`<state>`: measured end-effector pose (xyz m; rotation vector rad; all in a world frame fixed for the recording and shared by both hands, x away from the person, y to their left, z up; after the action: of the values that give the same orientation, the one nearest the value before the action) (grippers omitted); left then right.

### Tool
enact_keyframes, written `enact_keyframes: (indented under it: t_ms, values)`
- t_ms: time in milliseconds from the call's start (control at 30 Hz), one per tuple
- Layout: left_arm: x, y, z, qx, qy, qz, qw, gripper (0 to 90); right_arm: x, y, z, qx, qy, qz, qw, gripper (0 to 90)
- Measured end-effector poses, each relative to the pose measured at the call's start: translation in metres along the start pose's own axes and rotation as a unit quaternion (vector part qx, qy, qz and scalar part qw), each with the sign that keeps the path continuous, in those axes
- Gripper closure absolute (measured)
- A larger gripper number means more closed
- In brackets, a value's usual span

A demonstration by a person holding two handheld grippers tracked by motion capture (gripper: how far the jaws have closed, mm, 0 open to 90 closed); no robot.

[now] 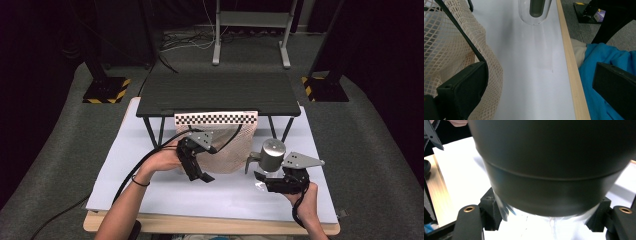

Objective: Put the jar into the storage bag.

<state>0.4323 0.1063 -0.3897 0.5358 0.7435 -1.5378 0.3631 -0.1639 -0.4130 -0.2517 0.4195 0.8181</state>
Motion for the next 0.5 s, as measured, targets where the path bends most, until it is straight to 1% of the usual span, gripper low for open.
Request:
enact_keyframes:
  t_ms: [267,367,500]
  values:
    - [0.000,0.000,0.001,0.001,0.002,0.000,1.0000,0.0,0.006,-0.002,0.007,-0.002,-0.001,0.003,1.0000,30.0]
    - [0.000,0.000,0.000,0.001,0.000,-0.001,1.0000,0.0,0.010,-0.004,0.009,0.002,-0.003,0.005,1.0000,30.1]
    - [0.000,0.000,0.000,0.002,0.000,0.000,1.0000,0.0,0.012,-0.005,0.013,0.001,-0.009,0.007,0.9999,30.0]
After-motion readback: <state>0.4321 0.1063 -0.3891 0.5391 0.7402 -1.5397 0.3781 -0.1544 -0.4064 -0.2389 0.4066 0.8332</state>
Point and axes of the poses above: each handheld gripper's, and its own axes: x roughly forward along the jaws, z roughly out of its top, y roughly to its left, the point moved 3 cm from there along x, roughly forward along the jaws, and after that the axes turned 5 degrees about -x, right-handed, at the moved point
